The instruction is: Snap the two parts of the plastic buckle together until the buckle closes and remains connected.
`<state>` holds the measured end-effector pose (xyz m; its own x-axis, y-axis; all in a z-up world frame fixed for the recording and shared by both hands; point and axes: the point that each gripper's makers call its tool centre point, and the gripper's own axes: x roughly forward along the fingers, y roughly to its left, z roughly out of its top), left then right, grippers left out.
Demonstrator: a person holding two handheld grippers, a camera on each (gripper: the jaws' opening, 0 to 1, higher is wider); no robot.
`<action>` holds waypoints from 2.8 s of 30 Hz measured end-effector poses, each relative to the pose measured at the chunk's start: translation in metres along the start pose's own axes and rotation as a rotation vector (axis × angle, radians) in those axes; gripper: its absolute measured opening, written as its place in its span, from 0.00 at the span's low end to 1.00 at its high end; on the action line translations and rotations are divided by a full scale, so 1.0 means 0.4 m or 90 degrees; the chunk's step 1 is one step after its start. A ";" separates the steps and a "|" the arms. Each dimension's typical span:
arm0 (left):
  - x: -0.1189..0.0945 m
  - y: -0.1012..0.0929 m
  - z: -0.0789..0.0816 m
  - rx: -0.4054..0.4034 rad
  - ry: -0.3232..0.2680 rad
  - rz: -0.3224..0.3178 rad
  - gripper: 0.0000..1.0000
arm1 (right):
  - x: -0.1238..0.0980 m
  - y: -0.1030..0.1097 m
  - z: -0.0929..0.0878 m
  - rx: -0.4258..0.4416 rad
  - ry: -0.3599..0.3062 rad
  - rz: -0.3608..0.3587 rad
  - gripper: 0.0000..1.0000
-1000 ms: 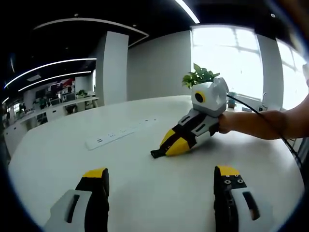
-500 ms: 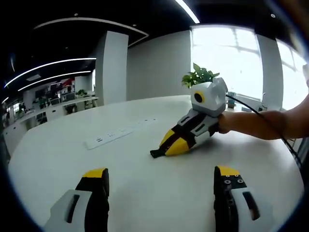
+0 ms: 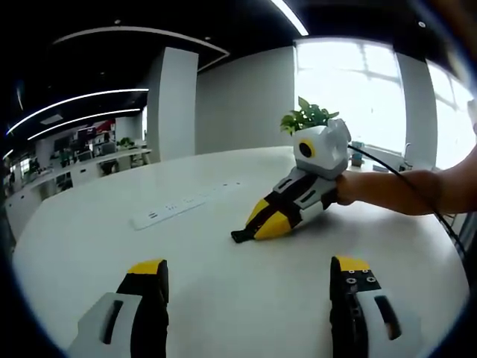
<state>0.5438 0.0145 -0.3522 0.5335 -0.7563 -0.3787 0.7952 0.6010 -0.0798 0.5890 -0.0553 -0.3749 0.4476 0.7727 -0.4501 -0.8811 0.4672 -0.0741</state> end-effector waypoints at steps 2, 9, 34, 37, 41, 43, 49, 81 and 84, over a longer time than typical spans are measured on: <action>-0.001 -0.001 0.000 0.000 0.000 0.000 0.91 | 0.001 0.000 0.000 0.004 -0.001 0.002 0.11; -0.002 -0.002 0.001 0.000 -0.002 -0.001 0.91 | 0.004 0.000 0.002 0.006 -0.008 0.007 0.11; -0.005 -0.003 0.004 0.000 -0.004 -0.002 0.91 | 0.015 0.003 0.045 -0.003 -0.073 0.008 0.67; -0.005 -0.003 0.006 0.000 -0.006 -0.003 0.91 | 0.018 0.001 0.057 -0.003 -0.088 0.004 0.88; -0.005 0.000 0.008 0.000 -0.008 0.001 0.94 | 0.023 0.007 0.058 -0.001 -0.089 0.013 1.00; -0.006 0.003 0.009 -0.002 -0.010 0.004 0.96 | 0.025 0.026 0.055 0.007 -0.083 0.038 1.00; -0.008 0.000 0.017 -0.006 -0.017 0.003 0.99 | 0.026 0.027 0.051 0.005 -0.077 0.036 1.00; -0.085 -0.024 0.019 -0.006 -0.023 0.029 0.99 | -0.025 0.023 0.037 0.039 -0.081 -0.061 0.96; -0.098 -0.024 0.017 -0.011 -0.025 0.033 0.99 | -0.032 0.022 0.036 0.051 -0.085 -0.067 0.96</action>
<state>0.5173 0.0366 -0.3304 0.5843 -0.7336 -0.3469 0.7618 0.6432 -0.0771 0.5776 -0.0549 -0.3569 0.5574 0.7656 -0.3211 -0.8159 0.5768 -0.0409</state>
